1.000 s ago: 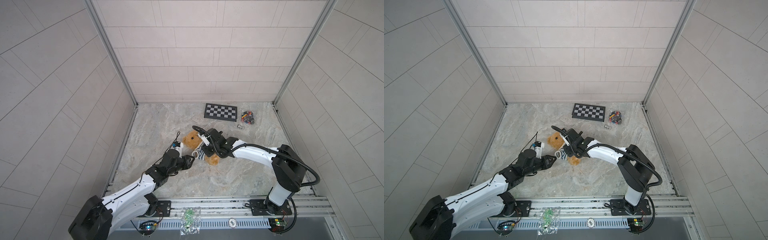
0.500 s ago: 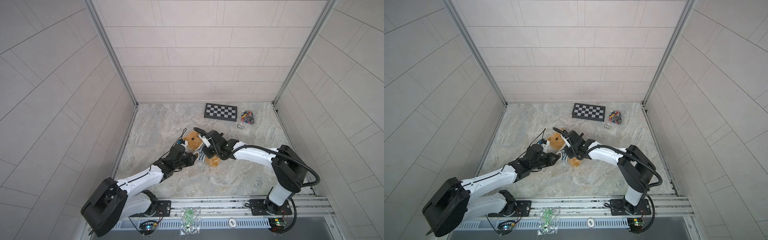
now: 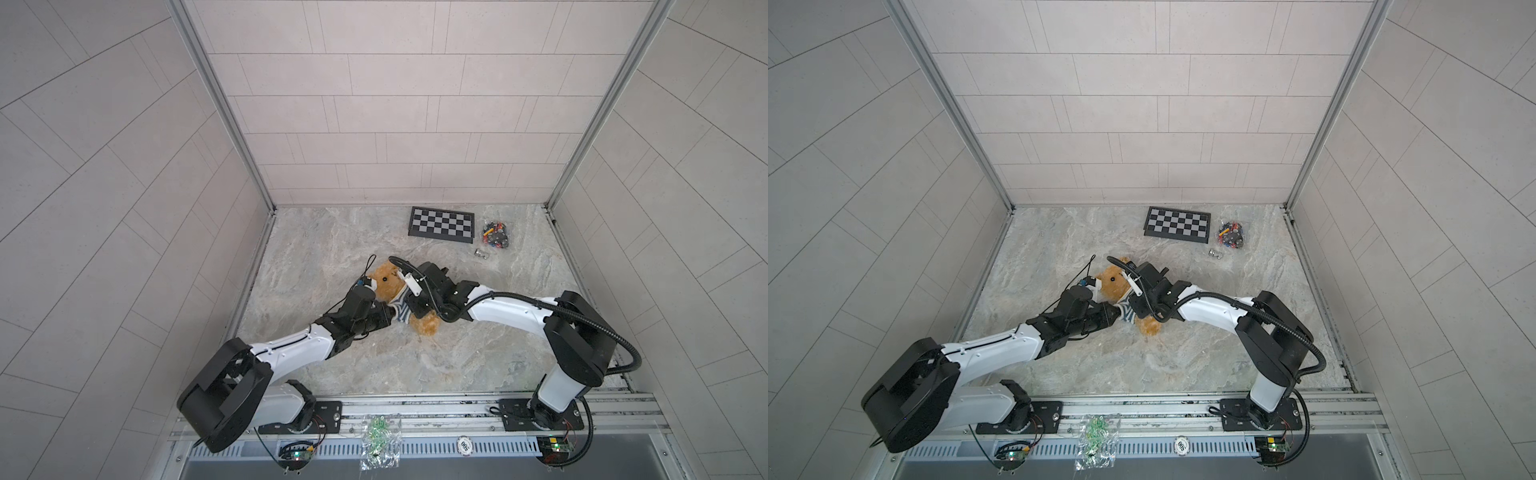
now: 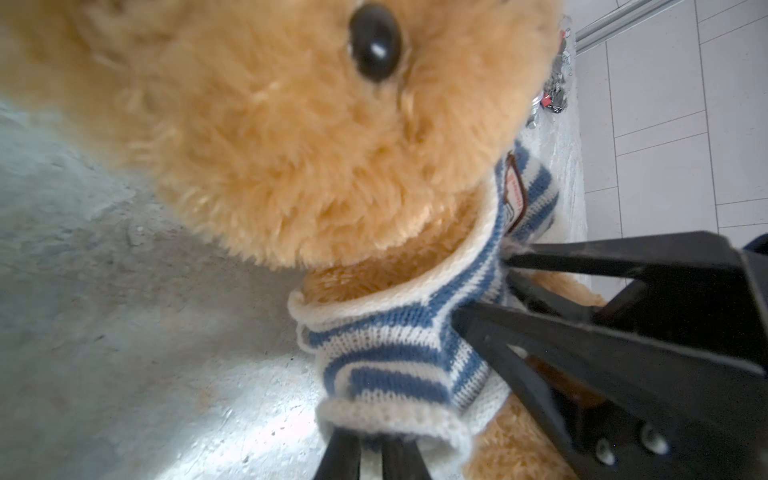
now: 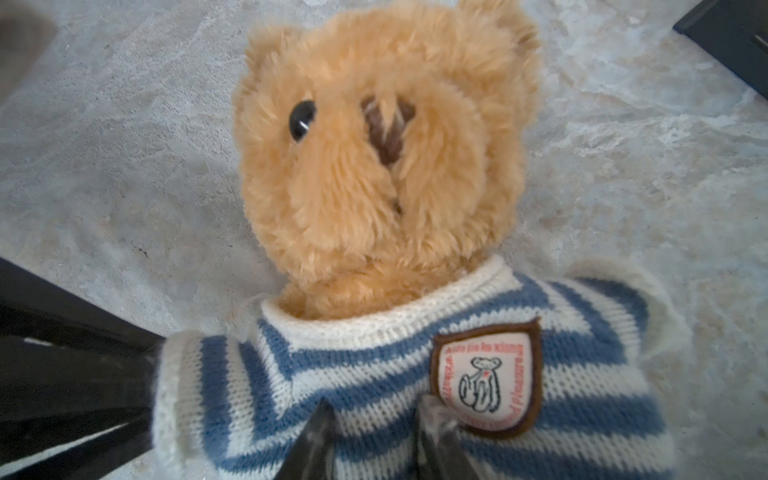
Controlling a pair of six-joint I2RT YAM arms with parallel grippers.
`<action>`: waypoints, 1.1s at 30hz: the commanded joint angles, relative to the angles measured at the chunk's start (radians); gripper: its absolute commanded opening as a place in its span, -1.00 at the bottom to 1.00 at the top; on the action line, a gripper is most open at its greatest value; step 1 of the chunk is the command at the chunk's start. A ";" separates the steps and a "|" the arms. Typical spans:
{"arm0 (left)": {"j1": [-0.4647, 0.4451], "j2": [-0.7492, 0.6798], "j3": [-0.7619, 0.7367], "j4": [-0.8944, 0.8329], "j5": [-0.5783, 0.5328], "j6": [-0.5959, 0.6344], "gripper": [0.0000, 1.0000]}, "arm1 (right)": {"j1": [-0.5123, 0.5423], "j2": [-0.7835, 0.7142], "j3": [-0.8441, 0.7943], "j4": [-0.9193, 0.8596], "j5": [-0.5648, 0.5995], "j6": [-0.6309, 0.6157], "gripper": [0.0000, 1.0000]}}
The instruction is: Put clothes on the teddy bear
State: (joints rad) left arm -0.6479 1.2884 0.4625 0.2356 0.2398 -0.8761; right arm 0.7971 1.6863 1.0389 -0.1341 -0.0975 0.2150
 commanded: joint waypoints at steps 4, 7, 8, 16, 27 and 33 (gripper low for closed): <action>-0.014 0.035 0.037 0.050 -0.041 -0.044 -0.57 | 0.004 -0.003 -0.043 -0.055 -0.036 0.024 -0.34; -0.028 0.068 0.052 0.017 -0.066 -0.057 -0.54 | 0.003 -0.004 -0.051 -0.046 -0.039 0.029 -0.34; -0.032 0.078 0.053 0.008 -0.074 -0.063 -0.54 | 0.004 -0.005 -0.053 -0.045 -0.040 0.030 -0.35; -0.065 0.166 0.047 0.097 -0.090 -0.133 -0.32 | 0.004 -0.001 -0.066 -0.026 -0.048 0.043 -0.35; -0.066 0.272 0.016 0.222 -0.093 -0.222 -0.32 | -0.001 0.008 -0.095 0.013 -0.063 0.076 -0.38; -0.070 0.305 0.002 0.271 -0.089 -0.252 -0.53 | -0.002 0.006 -0.105 0.023 -0.065 0.084 -0.39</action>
State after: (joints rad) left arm -0.7097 1.5673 0.4820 0.4808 0.1562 -1.1080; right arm 0.7891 1.6768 0.9722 -0.0319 -0.1307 0.2707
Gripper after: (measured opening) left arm 0.243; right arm 0.306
